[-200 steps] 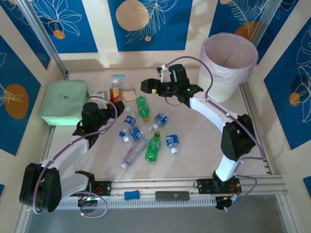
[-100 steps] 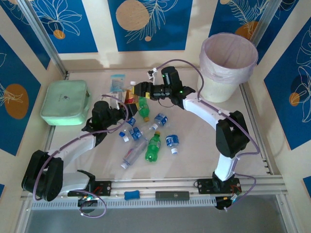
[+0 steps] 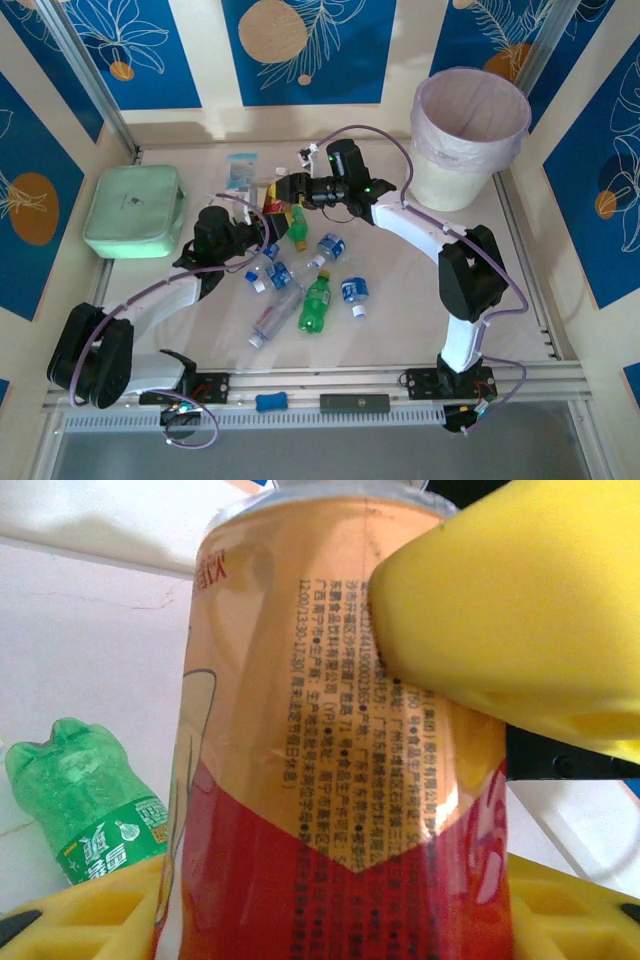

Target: Put the plastic bottles in the bin

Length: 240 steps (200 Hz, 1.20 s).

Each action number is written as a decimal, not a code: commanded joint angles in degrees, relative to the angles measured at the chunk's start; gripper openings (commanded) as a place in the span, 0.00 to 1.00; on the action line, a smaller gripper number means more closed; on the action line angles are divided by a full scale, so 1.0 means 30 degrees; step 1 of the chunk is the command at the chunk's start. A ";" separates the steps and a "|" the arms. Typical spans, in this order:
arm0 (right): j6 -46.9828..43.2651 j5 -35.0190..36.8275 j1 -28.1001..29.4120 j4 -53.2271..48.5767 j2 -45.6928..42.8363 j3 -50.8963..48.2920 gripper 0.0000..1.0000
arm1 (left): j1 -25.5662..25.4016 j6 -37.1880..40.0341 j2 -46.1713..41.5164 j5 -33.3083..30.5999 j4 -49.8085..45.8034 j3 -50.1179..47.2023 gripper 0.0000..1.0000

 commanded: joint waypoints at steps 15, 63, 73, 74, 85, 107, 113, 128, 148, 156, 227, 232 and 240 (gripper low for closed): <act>0.0364 -0.0323 -0.0036 0.0257 0.0284 0.0095 0.47 | -0.0309 0.0014 0.0015 0.0528 0.0994 0.0375 0.52; -0.0422 0.0639 -0.1033 -0.0858 -0.0327 -0.0061 0.47 | -0.0297 -0.0349 -0.0724 -0.1664 0.0599 -0.0367 1.00; -0.0893 0.1066 -0.1471 -0.1471 -0.0652 -0.0015 0.47 | -0.0294 -0.0497 -0.1071 -0.2752 0.0329 -0.0678 1.00; -0.0967 0.1117 -0.1516 -0.1558 -0.0682 0.0003 0.47 | -0.0295 -0.0502 -0.1088 -0.2892 0.0265 -0.0741 1.00; -0.1678 0.1832 -0.1960 -0.2511 -0.1089 0.0187 0.47 | -0.0266 -0.0705 -0.1478 -0.4337 -0.0305 -0.1062 1.00; -0.3126 0.3360 -0.3054 -0.4583 -0.2024 0.0765 0.46 | -0.0235 -0.1063 -0.2003 -0.7064 -0.2491 -0.1214 1.00; -0.3488 0.3807 -0.3323 -0.5006 -0.2317 0.0934 0.46 | -0.0238 -0.1064 -0.2070 -0.7475 -0.3047 -0.1187 1.00; -0.4488 0.4920 -0.4032 -0.6096 -0.2882 0.1539 0.46 | -0.0209 -0.1178 -0.2071 -0.8307 -0.4185 -0.1072 1.00; -0.6049 0.6377 -0.4925 -0.7603 -0.3353 0.2901 0.46 | -0.0122 -0.1387 -0.1741 -0.8773 -0.5097 -0.0891 1.00; -0.6750 0.7114 -0.5242 -0.8188 -0.3460 0.3555 0.47 | -0.0093 -0.1411 -0.1545 -0.8760 -0.5390 -0.0757 1.00; -1.2042 1.2613 -0.7490 -1.0170 -0.2164 1.0353 0.47 | -0.0062 -0.1524 -0.0464 -0.7544 -0.6155 0.0086 1.00; -1.2239 1.3050 -0.7618 -1.0265 -0.1911 1.0962 0.46 | -0.0062 -0.1529 -0.0468 -0.7529 -0.6187 0.0098 1.00; -1.2623 1.3653 -0.7903 -1.0372 -0.1474 1.1786 0.46 | -0.0062 -0.1559 -0.0487 -0.7471 -0.6214 0.0103 1.00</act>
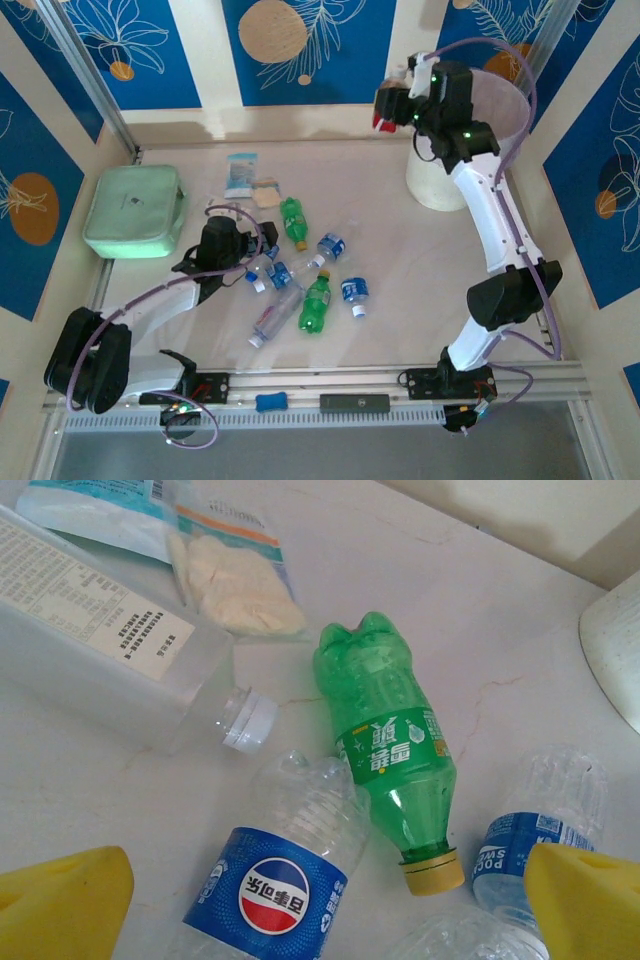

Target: Put the plastic bottles in the bin

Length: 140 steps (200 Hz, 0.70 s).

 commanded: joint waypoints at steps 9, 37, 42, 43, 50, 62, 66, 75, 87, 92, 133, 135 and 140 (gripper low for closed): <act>-0.2658 0.3397 -0.0976 -0.0966 0.1584 0.2987 0.46 | 0.0098 -0.0224 0.0013 0.0428 -0.0306 0.0717 1.00; -0.3384 0.5110 -0.1966 -0.2153 0.3732 0.6197 0.46 | 0.0112 -0.0449 -0.0050 0.0398 -0.0238 0.0497 1.00; -0.3434 0.5274 -0.2121 -0.2561 0.4190 0.6954 0.46 | 0.0114 -0.0460 -0.0047 0.0427 -0.0207 0.0446 1.00; -0.3444 0.5308 -0.2150 -0.2644 0.4288 0.7054 0.46 | 0.0106 -0.0461 -0.0061 0.0427 -0.0205 0.0449 1.00; -0.3522 0.5476 -0.2303 -0.3211 0.4975 0.8060 0.46 | 0.0098 -0.0487 -0.0072 0.0472 -0.0203 0.0419 1.00; -0.3793 0.5823 -0.2544 -0.4079 0.6046 0.9568 0.46 | 0.0098 -0.0474 -0.0089 0.0544 -0.0258 0.0395 1.00; -0.3875 0.5976 -0.2591 -0.4316 0.6391 1.0001 0.46 | 0.0098 -0.0456 -0.0103 0.0572 -0.0284 0.0442 1.00; -0.4073 0.6282 -0.2727 -0.4685 0.6993 1.0739 0.47 | 0.0083 -0.0411 -0.0132 0.0545 -0.0392 0.0450 1.00; -0.4291 0.6598 -0.2933 -0.5075 0.7736 1.1358 0.47 | 0.0098 -0.0347 -0.0214 0.0530 -0.0480 0.0481 1.00; -0.4306 0.6702 -0.2991 -0.5162 0.7957 1.1465 0.47 | 0.0101 -0.0318 -0.0268 0.0516 -0.0505 0.0507 1.00; -0.3299 0.5711 -0.3858 -0.6275 0.8817 1.0925 0.47 | 0.0101 -0.0316 -0.0631 0.0216 -0.0670 0.0243 1.00; -0.3195 0.5602 -0.3895 -0.6354 0.8812 1.0822 0.47 | 0.0084 -0.0338 -0.0631 0.0206 -0.0672 0.0225 1.00; -0.2953 0.5296 -0.3999 -0.6438 0.8836 1.0650 0.47 | 0.0089 -0.0342 -0.0631 0.0219 -0.0698 0.0212 1.00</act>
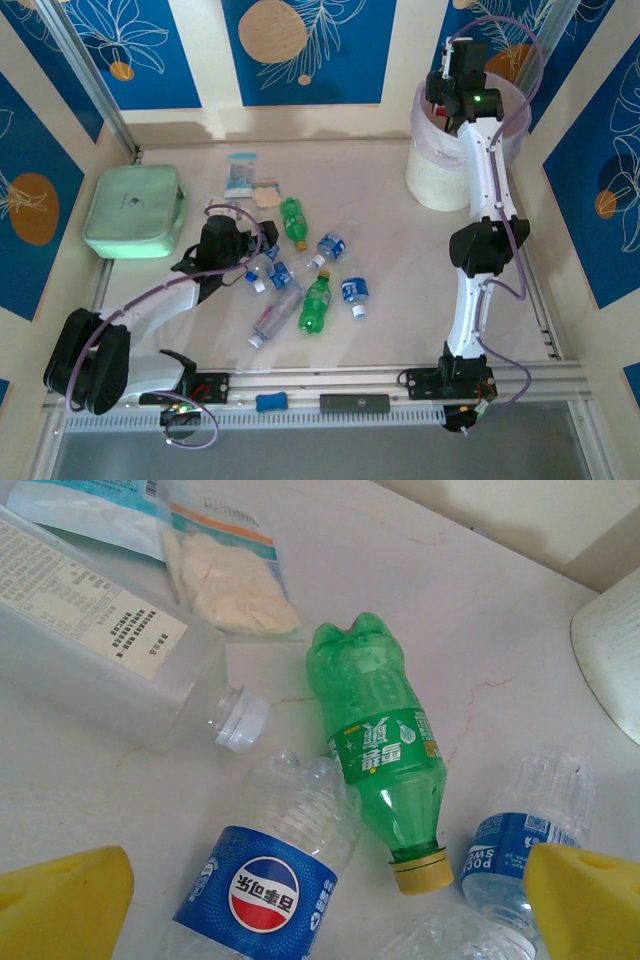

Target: Put the plastic bottles in the bin

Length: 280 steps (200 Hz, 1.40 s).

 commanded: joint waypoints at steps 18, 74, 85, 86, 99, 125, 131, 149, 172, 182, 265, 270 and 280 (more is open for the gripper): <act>0.1374 -0.1360 -0.0757 -0.1284 0.0030 -0.0864 0.47 | 0.0098 -0.0027 -0.0522 0.0019 -0.0514 0.0063 1.00; 0.2551 -0.2706 -0.1120 -0.1502 0.0149 -0.1758 0.51 | 0.0098 0.0005 -0.0478 -0.0011 -0.0571 0.0210 1.00; 0.2657 -0.2846 -0.1149 -0.1555 0.0141 -0.1539 0.54 | 0.0105 -0.0021 -0.0488 -0.0011 -0.0600 0.0227 1.00; 0.2665 -0.2849 -0.1149 -0.1555 0.0141 -0.1522 0.54 | 0.0101 -0.0022 -0.0483 -0.0011 -0.0600 0.0241 1.00; 0.2781 -0.2943 -0.1151 -0.1758 0.0114 -0.1091 0.63 | 0.0098 -0.0054 -0.0519 -0.0090 -0.0680 0.0244 1.00; 0.2958 -0.3084 -0.1091 -0.2025 -0.0313 -0.0278 0.78 | 0.0083 -0.0226 -0.0628 -0.0664 -0.1187 0.0347 1.00; 0.2993 -0.3159 -0.1070 -0.2004 -0.0540 -0.0218 0.80 | 0.0098 -0.0203 -0.0635 -0.0829 -0.1320 0.0369 1.00; 0.3308 -0.3874 -0.0988 -0.1756 -0.1488 -0.0387 0.84 | 0.0120 -0.0118 -0.0771 -0.1317 -0.1768 0.0560 1.00; 0.4038 -0.5811 -0.0872 -0.0994 -0.3209 -0.1714 0.86 | 0.0247 -0.0081 -0.0830 -0.2101 -0.2287 0.0833 1.00; 0.4385 -0.6685 -0.0755 -0.0269 -0.4143 -0.2851 0.86 | 0.0375 -0.0208 -0.0819 -0.2338 -0.2412 0.0953 1.00; 0.6324 -1.0859 0.2509 0.8360 -1.1910 -1.6448 0.99 | 0.2514 -0.2996 0.1876 -0.2563 -0.3731 0.3738 1.00; 0.6330 -1.0800 0.2787 0.8505 -1.2144 -1.6937 0.99 | 0.2545 -0.3244 0.2076 -0.2603 -0.3786 0.3898 1.00; 0.6232 -1.0705 0.3377 0.8665 -1.2535 -1.7809 0.99 | 0.2588 -0.3797 0.2510 -0.2701 -0.3877 0.4203 1.00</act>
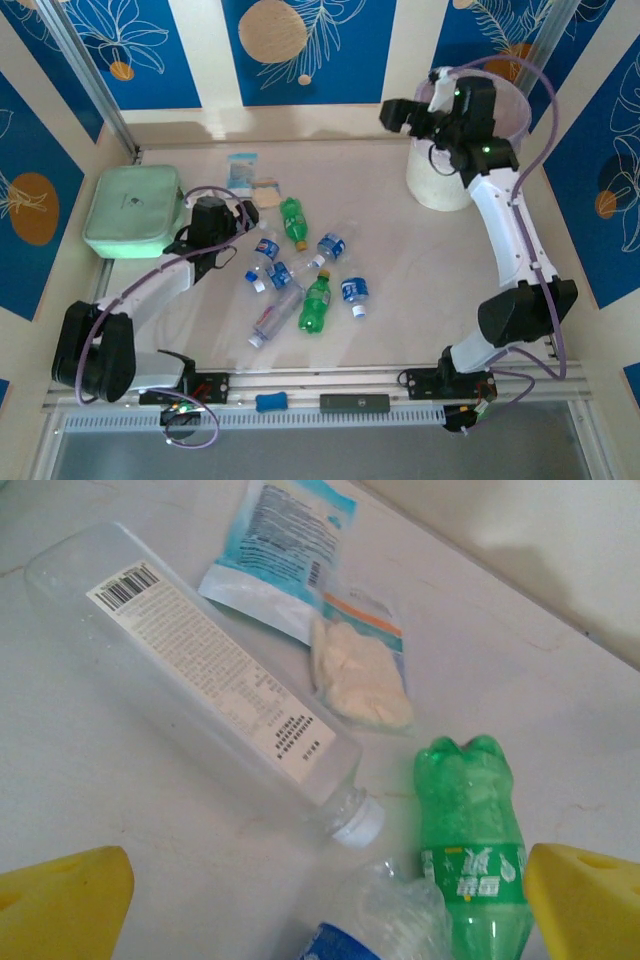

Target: Put the plastic bottles in the bin

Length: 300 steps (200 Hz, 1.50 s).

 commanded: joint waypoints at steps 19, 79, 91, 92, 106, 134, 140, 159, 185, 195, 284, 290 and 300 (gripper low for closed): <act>0.0313 -0.0189 0.2213 0.1940 -0.1457 -0.3423 0.99 | 0.0242 -0.2733 0.1652 -0.0713 -0.0835 0.1477 1.00; 0.0980 0.1239 0.4335 0.2191 -0.1757 -0.6776 0.99 | 0.0373 -0.6181 0.4072 -0.1625 -0.2685 0.3647 1.00; 0.1191 0.1167 0.4355 0.2201 -0.1635 -0.6893 0.99 | 0.0417 -0.6905 0.4731 -0.1768 -0.3900 0.4568 1.00; 0.1208 0.1171 0.4366 0.2194 -0.1627 -0.6892 0.99 | 0.0425 -0.6942 0.4796 -0.1778 -0.4016 0.4654 1.00; 0.1240 0.1196 0.4380 0.2157 -0.1501 -0.6914 0.99 | 0.0437 -0.7582 0.5639 -0.1904 -0.5722 0.5960 1.00; 0.1164 0.1461 0.4445 0.2157 -0.1502 -0.6807 0.99 | 0.0546 -0.8776 0.7482 -0.2211 -0.9656 0.8688 1.00; 0.1086 0.1550 0.4437 0.2157 -0.1504 -0.6836 0.99 | 0.0599 -0.8880 0.7882 -0.2067 -1.0200 0.9155 1.00; 0.1012 0.1723 0.4451 0.2213 -0.1600 -0.6994 0.99 | 0.0768 -0.9069 0.8951 -0.1141 -1.0837 1.0076 1.00; 0.0947 0.1949 0.4484 0.2211 -0.1724 -0.7240 0.99 | 0.0843 -0.9846 1.0039 -0.0145 -1.0662 1.0607 1.00; 0.0922 0.2053 0.4452 0.2216 -0.1801 -0.7362 0.99 | 0.0843 -1.0073 1.0423 -0.0142 -1.0788 1.0876 1.00; 0.0507 0.2794 0.4363 0.2040 -0.2422 -0.8032 0.99 | 0.1089 -1.0224 1.2183 -0.0924 -1.1095 1.1656 0.98; 0.0513 0.2790 0.4334 0.2040 -0.2445 -0.8011 0.99 | 0.1121 -1.0222 1.2213 -0.0909 -1.1062 1.1626 0.97; 0.0518 0.2786 0.4336 0.2040 -0.2454 -0.8046 0.99 | 0.1233 -1.0173 1.2260 -0.0855 -1.1063 1.1625 0.96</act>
